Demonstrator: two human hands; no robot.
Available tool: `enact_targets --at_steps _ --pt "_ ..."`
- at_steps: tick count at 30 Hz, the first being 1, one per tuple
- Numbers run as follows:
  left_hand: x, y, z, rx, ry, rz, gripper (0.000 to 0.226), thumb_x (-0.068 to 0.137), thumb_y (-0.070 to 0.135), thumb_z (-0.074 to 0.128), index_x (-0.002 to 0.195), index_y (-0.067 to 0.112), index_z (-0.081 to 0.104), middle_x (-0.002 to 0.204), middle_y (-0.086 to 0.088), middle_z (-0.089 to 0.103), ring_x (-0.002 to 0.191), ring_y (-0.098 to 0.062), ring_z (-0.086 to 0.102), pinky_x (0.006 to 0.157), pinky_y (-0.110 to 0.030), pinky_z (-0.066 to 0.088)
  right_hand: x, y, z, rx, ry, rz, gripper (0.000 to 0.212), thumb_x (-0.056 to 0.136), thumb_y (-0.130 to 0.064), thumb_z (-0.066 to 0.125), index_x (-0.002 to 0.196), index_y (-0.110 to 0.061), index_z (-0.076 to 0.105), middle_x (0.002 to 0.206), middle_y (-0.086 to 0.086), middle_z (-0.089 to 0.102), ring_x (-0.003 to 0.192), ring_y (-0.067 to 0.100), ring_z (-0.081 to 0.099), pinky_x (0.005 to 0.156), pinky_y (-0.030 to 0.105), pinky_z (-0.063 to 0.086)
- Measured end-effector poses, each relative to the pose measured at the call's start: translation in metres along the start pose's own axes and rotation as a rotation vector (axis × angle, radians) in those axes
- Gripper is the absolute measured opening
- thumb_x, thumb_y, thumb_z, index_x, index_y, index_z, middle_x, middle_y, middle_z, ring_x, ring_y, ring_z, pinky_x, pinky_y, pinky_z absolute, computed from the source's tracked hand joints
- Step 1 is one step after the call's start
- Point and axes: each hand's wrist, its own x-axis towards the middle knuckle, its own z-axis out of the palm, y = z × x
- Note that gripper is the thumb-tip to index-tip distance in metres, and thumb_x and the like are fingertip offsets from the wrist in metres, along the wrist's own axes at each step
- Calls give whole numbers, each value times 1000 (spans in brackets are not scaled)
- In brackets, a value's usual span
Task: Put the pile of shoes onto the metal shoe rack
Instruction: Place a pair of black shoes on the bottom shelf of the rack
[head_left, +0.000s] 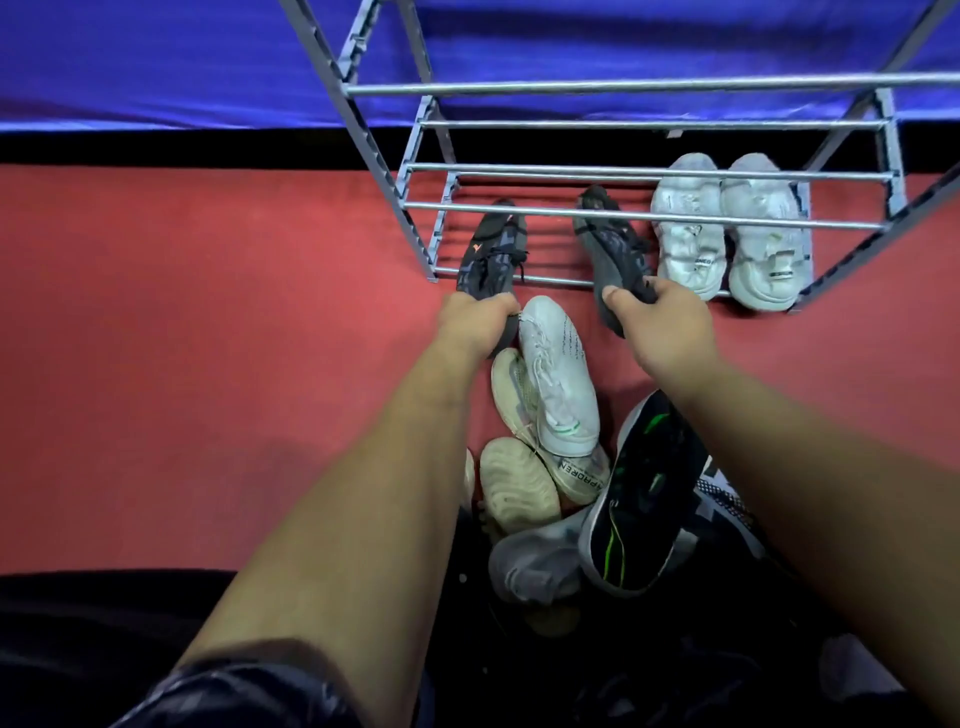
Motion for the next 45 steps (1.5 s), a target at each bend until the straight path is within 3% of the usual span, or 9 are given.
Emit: enact_targets --at_steps 6,12,15,20,27,31,35,39,45 --pt "58 4 33 187 165 72 74 58 49 70 118 9 55 114 -9 66 101 -30 67 85 -42 60 51 11 11 -69 48 -69 31 84 -59 66 81 -28 71 94 6 72 100 25 66 87 36 56" --pt "87 32 50 358 198 178 70 80 37 71 132 1 41 135 -21 47 128 -37 47 108 -46 44 87 5 31 -128 114 -98 40 94 -46 71 116 -13 73 126 10 52 98 18 55 88 11 33" --pt "109 36 52 407 244 204 78 80 37 73 138 -5 42 141 -24 45 132 -40 43 114 -47 38 95 1 48 -164 178 -131 54 93 -47 74 128 -7 70 128 17 57 117 30 57 103 22 39" --pt "140 39 52 550 251 167 69 84 45 66 128 -6 58 137 -26 47 126 -42 48 111 -46 43 117 -17 77 -290 50 -191 46 91 -45 75 114 -5 75 107 16 75 108 38 65 98 39 50" --pt "159 24 38 602 289 216 78 94 41 73 150 -1 38 149 -22 38 139 -39 39 116 -41 34 127 -9 94 -472 -154 -153 74 77 -30 79 142 -9 50 140 20 49 115 42 61 102 44 53" --pt "163 19 38 635 309 222 83 96 41 70 155 1 29 149 -19 36 140 -38 36 115 -44 37 128 -14 100 -382 -166 -187 61 68 -42 86 121 -20 66 122 7 62 105 25 66 97 36 56" --pt "165 26 37 659 335 202 75 97 47 68 148 1 37 145 -18 40 136 -37 42 108 -42 42 140 -16 131 -418 -237 -215 82 50 -70 60 115 -23 72 114 1 70 107 18 67 88 28 56" --pt "162 27 31 613 334 177 68 93 39 73 141 2 44 148 -18 39 135 -39 45 107 -41 44 134 -23 130 -469 -299 -233 52 64 -50 58 101 -16 71 109 9 68 100 25 65 75 26 47" --pt "154 10 21 380 347 154 60 81 19 84 130 5 52 138 -15 52 125 -35 57 104 -39 49 122 -31 113 -452 -295 -234 54 88 -27 73 137 -17 54 126 9 69 116 35 65 95 39 54"
